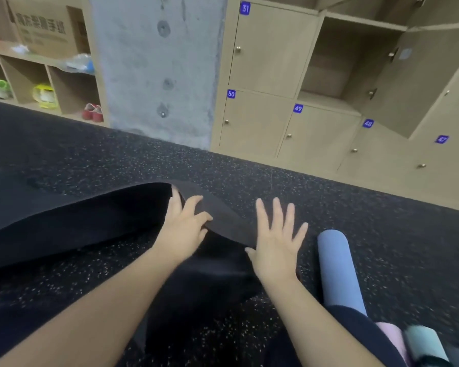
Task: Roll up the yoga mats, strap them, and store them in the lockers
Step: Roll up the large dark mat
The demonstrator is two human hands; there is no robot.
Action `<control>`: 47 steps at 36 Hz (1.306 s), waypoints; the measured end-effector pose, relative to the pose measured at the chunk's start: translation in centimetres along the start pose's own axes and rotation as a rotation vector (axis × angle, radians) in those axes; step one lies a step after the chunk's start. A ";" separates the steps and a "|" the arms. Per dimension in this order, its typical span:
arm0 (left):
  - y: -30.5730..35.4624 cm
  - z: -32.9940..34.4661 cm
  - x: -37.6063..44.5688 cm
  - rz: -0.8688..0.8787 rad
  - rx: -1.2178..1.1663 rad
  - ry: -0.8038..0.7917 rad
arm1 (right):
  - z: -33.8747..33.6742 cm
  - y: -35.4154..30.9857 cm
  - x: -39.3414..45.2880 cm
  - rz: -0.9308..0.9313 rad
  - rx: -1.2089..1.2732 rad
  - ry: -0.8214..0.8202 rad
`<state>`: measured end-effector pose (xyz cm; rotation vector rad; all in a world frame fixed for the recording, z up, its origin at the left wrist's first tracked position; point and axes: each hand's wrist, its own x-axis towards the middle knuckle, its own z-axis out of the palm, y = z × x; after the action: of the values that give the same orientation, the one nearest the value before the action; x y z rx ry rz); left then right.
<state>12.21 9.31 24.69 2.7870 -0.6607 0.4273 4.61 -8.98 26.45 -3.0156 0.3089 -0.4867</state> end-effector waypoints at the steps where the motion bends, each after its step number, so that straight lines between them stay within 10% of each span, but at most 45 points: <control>1: 0.5 0.5 -0.1 0.020 0.001 0.005 | 0.3 0.1 0.2 -0.040 -0.019 -0.093; 6: 3.0 1.6 -0.8 0.074 -0.069 -0.025 | 2.7 -0.9 0.3 -0.152 0.219 -0.447; 33: -9.1 7.4 -11.2 -0.394 -0.097 -0.795 | 11.6 -4.9 -1.4 -0.345 -0.024 -0.889; 47: -13.6 16.7 -18.5 -0.611 0.020 -0.832 | 20.7 -4.9 -4.9 -0.401 -0.114 -0.960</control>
<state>6.53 23.44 0.67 2.9122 0.1058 -0.8717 7.58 -2.40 5.90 -2.9782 -0.3430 0.9825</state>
